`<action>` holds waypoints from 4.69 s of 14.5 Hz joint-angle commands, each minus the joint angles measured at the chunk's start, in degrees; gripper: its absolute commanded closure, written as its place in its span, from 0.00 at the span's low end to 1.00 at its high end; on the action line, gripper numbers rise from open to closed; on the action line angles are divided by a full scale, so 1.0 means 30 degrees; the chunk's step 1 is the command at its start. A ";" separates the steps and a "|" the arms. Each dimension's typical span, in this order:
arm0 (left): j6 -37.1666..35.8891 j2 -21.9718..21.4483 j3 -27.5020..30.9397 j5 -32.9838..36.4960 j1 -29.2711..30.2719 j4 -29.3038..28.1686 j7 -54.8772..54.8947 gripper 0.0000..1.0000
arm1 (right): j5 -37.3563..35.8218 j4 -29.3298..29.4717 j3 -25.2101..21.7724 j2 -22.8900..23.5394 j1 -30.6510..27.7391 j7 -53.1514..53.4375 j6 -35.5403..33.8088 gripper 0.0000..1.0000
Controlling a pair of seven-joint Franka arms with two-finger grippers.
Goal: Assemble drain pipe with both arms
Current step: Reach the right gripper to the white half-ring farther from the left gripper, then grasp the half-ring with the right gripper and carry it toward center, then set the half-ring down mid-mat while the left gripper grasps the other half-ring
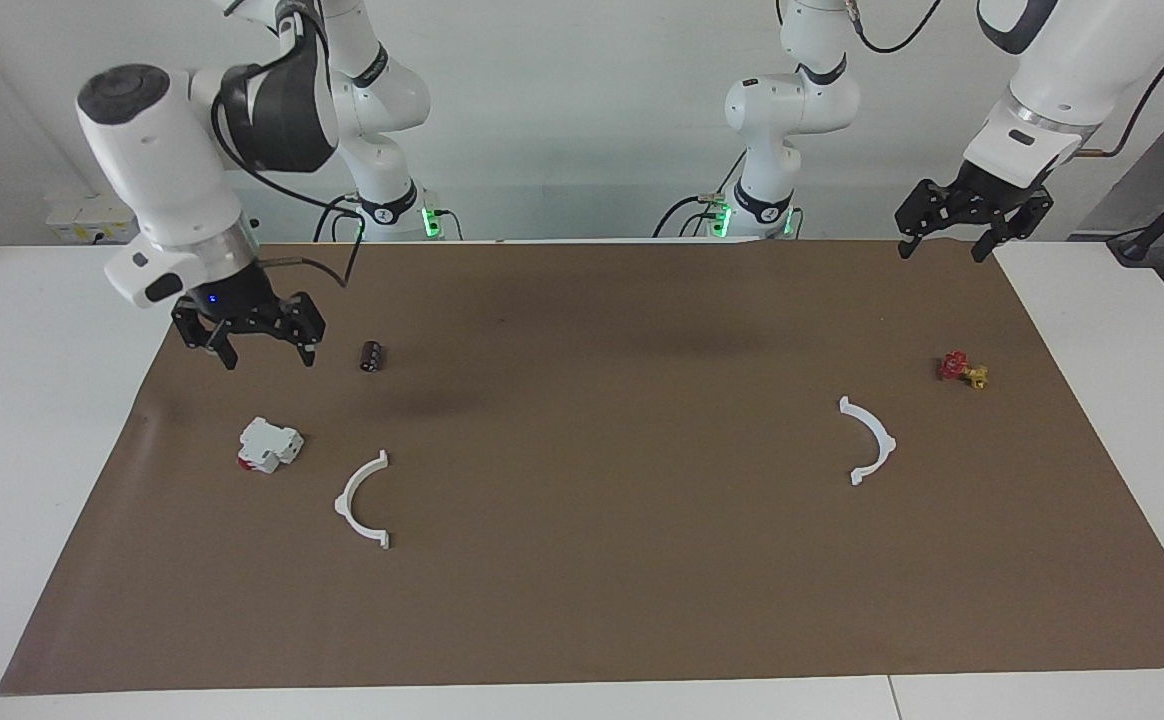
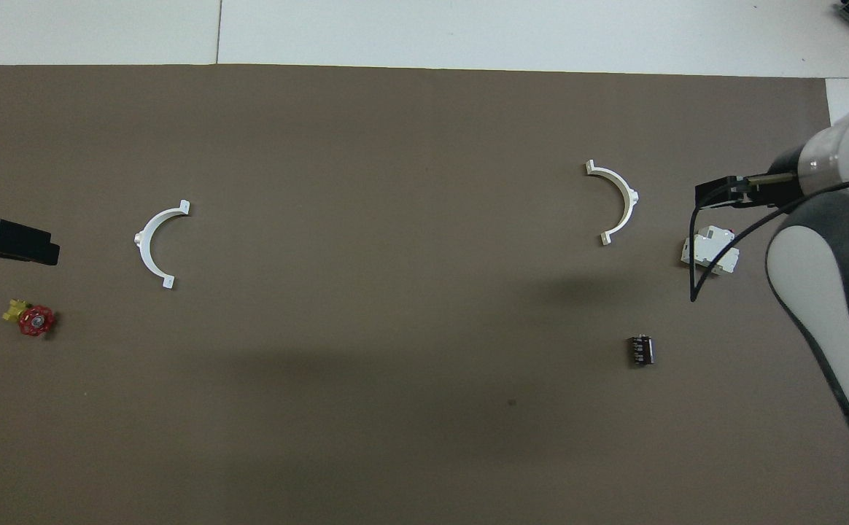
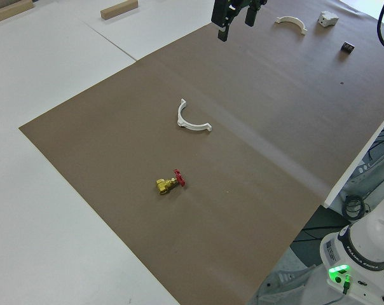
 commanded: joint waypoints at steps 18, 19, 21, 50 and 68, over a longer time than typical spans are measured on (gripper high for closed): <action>0.0149 -0.0547 0.0095 -0.0344 -0.0050 -0.0703 -0.0157 0.00 | 0.3221 -0.1324 0.0286 0.7315 0.0019 -0.7366 1.0221 0.73; 0.0061 -0.0547 0.0095 -0.0344 0.0009 -0.0704 -0.0099 0.00 | 0.3076 -0.1324 0.0286 0.7345 0.0048 -0.7338 1.0280 1.00; 0.0118 -0.0547 0.0095 -0.0344 0.0039 -0.0704 -0.0098 0.00 | 0.3045 -0.1032 0.0286 0.7316 0.0020 -0.7396 0.9960 1.00; 1.0600 0.1648 0.0153 -0.0373 0.0917 -0.7439 -0.0098 0.00 | -0.1057 -0.1675 0.0316 0.6407 1.0096 0.8894 0.9196 1.00; 1.7666 0.6894 0.0124 -0.0344 0.1152 -0.7911 0.0927 0.01 | -0.1086 -0.2086 0.0315 0.6261 1.0332 0.8952 0.9372 0.00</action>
